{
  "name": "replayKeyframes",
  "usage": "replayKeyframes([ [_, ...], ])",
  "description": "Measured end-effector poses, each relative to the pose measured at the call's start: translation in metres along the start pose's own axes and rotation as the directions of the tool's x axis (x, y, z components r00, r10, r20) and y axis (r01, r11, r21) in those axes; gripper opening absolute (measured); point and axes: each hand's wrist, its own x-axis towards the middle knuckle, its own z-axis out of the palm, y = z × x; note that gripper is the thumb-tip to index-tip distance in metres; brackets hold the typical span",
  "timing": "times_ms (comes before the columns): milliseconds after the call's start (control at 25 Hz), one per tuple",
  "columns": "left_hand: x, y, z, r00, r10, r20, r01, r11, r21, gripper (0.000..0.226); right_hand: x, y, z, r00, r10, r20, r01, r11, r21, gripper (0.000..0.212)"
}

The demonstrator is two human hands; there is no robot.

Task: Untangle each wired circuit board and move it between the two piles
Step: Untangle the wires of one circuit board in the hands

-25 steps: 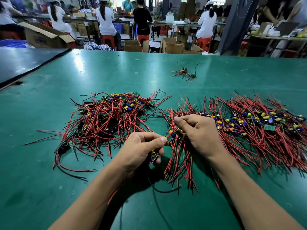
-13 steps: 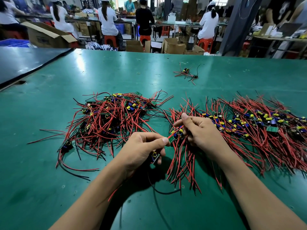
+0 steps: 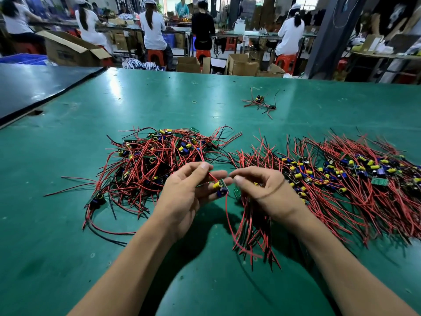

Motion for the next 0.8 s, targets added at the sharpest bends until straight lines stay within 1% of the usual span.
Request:
replayKeyframes([
  [40,0.001,0.001,0.000,1.000,0.020,-0.012,-0.020,0.999,-0.048,0.008,-0.002,0.000,0.004,0.997,-0.042,0.062,0.047,0.996,-0.071,0.013],
  [80,0.001,0.003,0.000,0.999,0.036,-0.023,-0.037,0.996,-0.078,0.007,-0.005,0.000,0.008,0.990,-0.053,0.129,0.067,0.992,-0.106,0.021],
  [120,0.001,0.003,0.000,0.998,0.047,-0.036,-0.050,0.994,-0.098,0.007,-0.007,-0.001,0.012,0.984,-0.069,0.164,0.093,0.986,-0.141,0.029],
  [160,0.002,0.003,0.000,0.997,0.055,-0.050,-0.060,0.992,-0.114,0.007,-0.010,-0.002,0.016,0.981,-0.108,0.160,0.136,0.975,-0.175,0.038],
  [240,0.002,0.004,-0.001,0.994,0.067,-0.085,-0.079,0.987,-0.143,0.007,-0.014,-0.001,0.025,0.981,-0.178,0.073,0.189,0.961,-0.204,0.052],
  [280,0.002,0.004,-0.001,0.992,0.072,-0.099,-0.087,0.984,-0.158,0.007,-0.016,-0.002,0.031,0.981,-0.194,0.018,0.194,0.967,-0.163,0.054],
  [360,0.003,0.004,-0.002,0.992,0.083,-0.099,-0.098,0.981,-0.165,0.008,-0.017,-0.004,0.039,0.974,-0.206,-0.096,0.203,0.979,-0.034,0.048],
  [480,0.004,0.004,-0.004,0.995,0.072,-0.074,-0.083,0.985,-0.151,0.006,-0.018,-0.009,0.037,0.939,-0.251,-0.234,0.262,0.965,0.019,0.028],
  [520,0.004,0.005,-0.005,0.996,0.065,-0.062,-0.074,0.985,-0.158,0.007,-0.016,-0.012,0.035,0.936,-0.243,-0.254,0.269,0.960,0.073,0.021],
  [560,0.004,0.005,-0.006,0.997,0.061,-0.046,-0.068,0.983,-0.170,0.007,-0.015,-0.015,0.033,0.944,-0.202,-0.261,0.252,0.952,0.175,0.017],
  [600,0.003,0.007,-0.007,0.998,0.057,-0.012,-0.058,0.980,-0.191,0.008,-0.013,-0.019,0.031,0.959,-0.139,-0.247,0.215,0.924,0.317,0.016],
  [640,0.002,0.007,-0.008,0.998,0.049,0.039,-0.040,0.974,-0.221,0.009,-0.010,-0.023,0.029,0.975,-0.065,-0.211,0.160,0.868,0.470,0.017],
  [720,-0.001,0.009,-0.009,0.984,0.008,0.176,0.044,0.955,-0.294,0.019,-0.007,-0.029,0.024,0.995,0.065,-0.074,0.010,0.686,0.728,0.021],
  [760,-0.002,0.010,-0.008,0.973,-0.025,0.228,0.096,0.948,-0.304,0.025,-0.006,-0.030,0.020,0.995,0.095,0.007,-0.062,0.593,0.803,0.022],
  [800,-0.001,0.007,-0.009,0.963,-0.059,0.261,0.139,0.943,-0.303,0.029,-0.006,-0.029,0.016,0.992,0.100,0.080,-0.121,0.529,0.840,0.022],
])
